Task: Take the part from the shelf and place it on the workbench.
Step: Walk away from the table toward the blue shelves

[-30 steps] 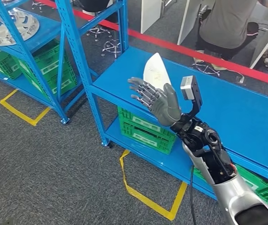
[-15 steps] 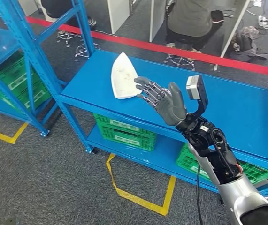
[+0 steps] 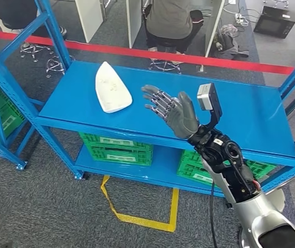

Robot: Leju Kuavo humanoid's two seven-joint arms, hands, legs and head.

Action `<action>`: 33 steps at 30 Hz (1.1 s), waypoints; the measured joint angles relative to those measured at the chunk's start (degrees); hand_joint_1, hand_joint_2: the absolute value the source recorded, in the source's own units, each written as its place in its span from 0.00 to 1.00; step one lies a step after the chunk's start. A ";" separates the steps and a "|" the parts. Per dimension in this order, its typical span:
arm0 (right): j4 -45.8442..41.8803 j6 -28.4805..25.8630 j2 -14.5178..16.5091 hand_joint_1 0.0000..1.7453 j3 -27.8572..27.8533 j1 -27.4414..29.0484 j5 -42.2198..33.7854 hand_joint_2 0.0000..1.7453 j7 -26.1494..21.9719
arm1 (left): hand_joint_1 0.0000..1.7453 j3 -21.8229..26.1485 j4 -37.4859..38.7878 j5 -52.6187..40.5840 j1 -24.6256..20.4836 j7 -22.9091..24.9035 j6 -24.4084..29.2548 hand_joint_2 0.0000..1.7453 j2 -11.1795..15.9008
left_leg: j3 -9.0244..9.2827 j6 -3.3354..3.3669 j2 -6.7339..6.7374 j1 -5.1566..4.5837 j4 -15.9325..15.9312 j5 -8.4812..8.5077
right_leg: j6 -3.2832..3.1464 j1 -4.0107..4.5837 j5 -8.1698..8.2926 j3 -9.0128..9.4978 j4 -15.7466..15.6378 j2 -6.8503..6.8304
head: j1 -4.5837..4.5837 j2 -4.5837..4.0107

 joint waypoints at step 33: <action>-1.97 -1.44 -0.13 0.00 -1.09 2.50 1.33 0.00 1.45 | 0.00 0.00 0.02 -1.17 -0.34 0.85 -0.54 0.00 0.04 | -0.13 0.29 -0.08 0.13 0.63 -0.49 | 0.31 0.04 -4.18 -4.59 9.72 -1.72 | 0.72 0.00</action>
